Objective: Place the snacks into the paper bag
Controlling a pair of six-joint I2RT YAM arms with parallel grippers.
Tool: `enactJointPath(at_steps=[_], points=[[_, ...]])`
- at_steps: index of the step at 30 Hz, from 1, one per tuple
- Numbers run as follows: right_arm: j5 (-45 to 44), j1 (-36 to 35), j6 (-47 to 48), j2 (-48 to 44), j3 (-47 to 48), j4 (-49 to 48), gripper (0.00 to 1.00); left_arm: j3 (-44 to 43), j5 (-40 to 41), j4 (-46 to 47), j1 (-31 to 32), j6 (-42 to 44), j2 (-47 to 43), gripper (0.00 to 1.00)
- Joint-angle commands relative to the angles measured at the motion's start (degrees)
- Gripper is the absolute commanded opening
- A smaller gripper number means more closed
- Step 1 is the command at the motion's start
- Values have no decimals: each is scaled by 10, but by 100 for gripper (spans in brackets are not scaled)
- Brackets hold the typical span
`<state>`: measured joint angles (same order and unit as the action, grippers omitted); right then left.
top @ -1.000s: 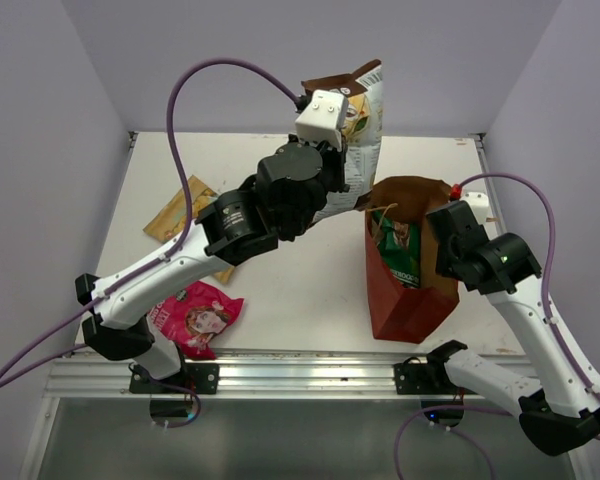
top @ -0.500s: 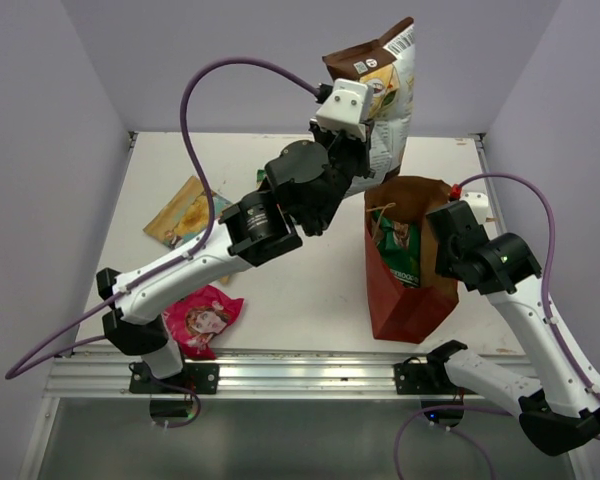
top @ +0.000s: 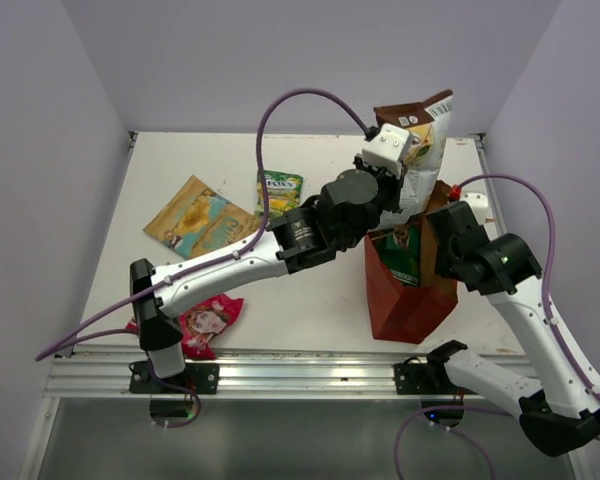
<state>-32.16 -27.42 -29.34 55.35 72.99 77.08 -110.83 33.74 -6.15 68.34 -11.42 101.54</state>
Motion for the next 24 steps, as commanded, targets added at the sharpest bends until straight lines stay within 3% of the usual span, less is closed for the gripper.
enactJointPath(at_steps=[1, 9, 16, 20, 24], points=[[15, 0, -6, -7, -5, 10, 0, 47, -21, 85, 3, -36, 1, 0], [15, -1, -7, -11, -7, 11, 0, 38, -32, 35, 3, -73, 65, 0], [14, -1, -9, -13, -4, 11, 0, -72, -27, -64, 3, -117, 154, 0], [8, -1, -9, -15, -1, 16, 0, -30, -41, -96, 7, -168, 142, 0], [4, -1, -8, -15, -1, 16, 0, 4, -29, -184, 25, -239, 97, 0]])
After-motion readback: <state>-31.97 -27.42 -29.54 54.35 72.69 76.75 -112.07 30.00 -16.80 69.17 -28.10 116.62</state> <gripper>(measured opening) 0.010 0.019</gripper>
